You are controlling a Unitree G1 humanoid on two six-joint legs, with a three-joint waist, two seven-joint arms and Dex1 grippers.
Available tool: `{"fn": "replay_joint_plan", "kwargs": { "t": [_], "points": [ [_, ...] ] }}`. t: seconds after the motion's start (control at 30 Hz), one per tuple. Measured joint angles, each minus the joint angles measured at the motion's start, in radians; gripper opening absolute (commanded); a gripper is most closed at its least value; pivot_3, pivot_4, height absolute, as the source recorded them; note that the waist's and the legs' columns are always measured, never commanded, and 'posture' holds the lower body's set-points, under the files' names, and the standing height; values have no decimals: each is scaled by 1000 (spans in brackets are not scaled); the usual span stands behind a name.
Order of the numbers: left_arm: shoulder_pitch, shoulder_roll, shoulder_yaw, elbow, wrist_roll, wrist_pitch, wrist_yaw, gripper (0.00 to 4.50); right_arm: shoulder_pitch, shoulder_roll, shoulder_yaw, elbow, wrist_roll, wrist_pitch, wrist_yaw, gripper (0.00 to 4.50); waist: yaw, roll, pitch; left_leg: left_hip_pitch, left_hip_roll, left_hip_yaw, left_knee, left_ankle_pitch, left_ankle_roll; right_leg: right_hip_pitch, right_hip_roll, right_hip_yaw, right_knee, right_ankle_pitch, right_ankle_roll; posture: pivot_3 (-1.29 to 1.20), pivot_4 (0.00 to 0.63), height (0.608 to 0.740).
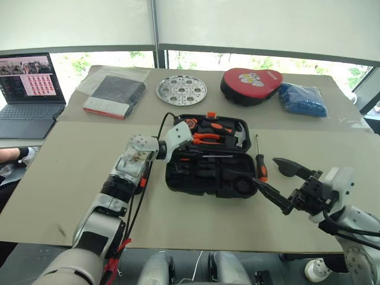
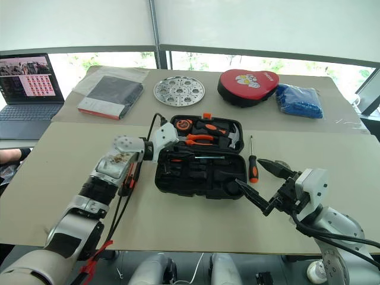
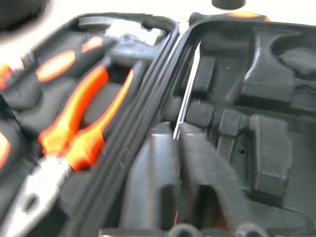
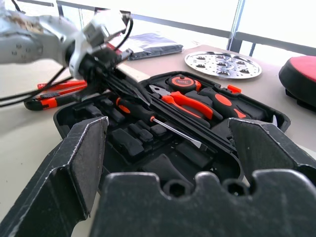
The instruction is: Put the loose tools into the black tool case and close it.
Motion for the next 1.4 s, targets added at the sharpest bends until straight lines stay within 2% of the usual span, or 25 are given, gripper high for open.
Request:
{"fn": "replay_joint_plan", "kwargs": {
  "t": [0.33, 0.5, 0.6, 0.7, 0.77, 0.87, 0.9, 0.93, 0.97, 1.07, 1.2, 1.3, 1.4],
  "points": [
    [-6, 0, -64, -10, 33, 73, 8, 56, 28, 16, -5, 3, -6, -18, -2, 4500, -1, 1, -2, 5, 0, 0, 0, 0, 0, 5, 0, 1, 0, 0, 0, 0, 150, 740],
    [29, -22, -15, -35, -5, 117, 34, 56, 34, 27, -7, 5, -11, -24, -7, 4500, -3, 3, -4, 5, 1, 0, 0, 0, 0, 5, 0, 2, 1, 1, 0, 0, 150, 740],
    [135, -7, 64, -124, -106, 58, 2, 796, 62, 31, -33, 7, -10, -23, -22, 4500, -9, 3, -3, 1, 3, -1, -1, 1, -2, -1, 0, 2, 3, 1, 0, 0, 150, 740],
    [228, 61, 180, -260, -242, -47, -101, 1900, 113, 30, -91, 15, -12, -18, -46, 4500, -11, 3, -3, 1, 3, -1, -2, 5, -8, -3, 1, 1, 4, 0, -2, 0, 150, 740],
    [284, 140, 263, -365, -340, -99, -182, 2554, 169, 22, -128, 33, -50, -18, -58, 4500, -9, 4, -4, 1, 3, -1, -3, 6, -11, -2, 0, 1, 3, -1, -3, 0, 150, 740],
    [386, 258, 344, -453, -412, -128, -268, 3729, 250, 3, -163, 54, -117, 23, -103, 4500, -6, 7, -5, 3, 3, 0, -4, 5, -9, -1, 0, 1, 2, -1, -3, 0, 150, 740],
    [429, 292, 368, -470, -424, -133, -286, 4100, 270, 1, -172, 68, -129, 36, -114, 4500, -6, 7, -5, 3, 3, 0, -4, 2, -4, 0, -1, 1, 2, -1, -3, 0, 150, 740],
    [466, 313, 386, -478, -434, -137, -299, 4421, 278, 2, -175, 72, -130, 44, -116, 4500, -6, 8, -5, 3, 3, 0, -4, 1, -3, 0, -1, 1, 2, -1, -3, 0, 150, 740],
    [510, 333, 404, -488, -440, -148, -305, 4474, 274, 4, -175, 73, -123, 55, -118, 4500, -6, 7, -5, 3, 3, 0, -3, 1, -2, 1, -1, 1, 1, -1, -3, 0, 150, 740],
    [609, 374, 455, -490, -449, -165, -306, 4474, 237, 10, -176, 75, -84, 126, -151, 4500, -6, 7, -5, 5, 3, 0, -3, 2, -3, 1, -1, 1, 1, -2, -5, 0, 150, 740],
    [677, 381, 493, -536, -482, -152, -266, 4474, -72, -79, -141, 81, 41, 438, -300, 4500, -19, 9, -2, 5, 3, 1, -3, 5, -2, 1, -3, 3, 1, 1, -11, 0, 150, 740],
    [676, 369, 470, -625, -519, -114, -238, 4500, -276, -175, -71, 108, 53, 601, -336, 3766, -9, 8, -3, 5, 3, 0, -4, 6, -3, 1, -1, 1, 0, 1, -10, 0, 150, 740],
    [679, 365, 450, -664, -534, -88, -219, 4500, -407, -218, 43, 201, 30, 700, -333, 2743, -2, 8, -3, 1, 3, -1, -6, 7, -4, -2, 0, -1, 0, 3, -6, 0, 150, 740]
  ]
}}
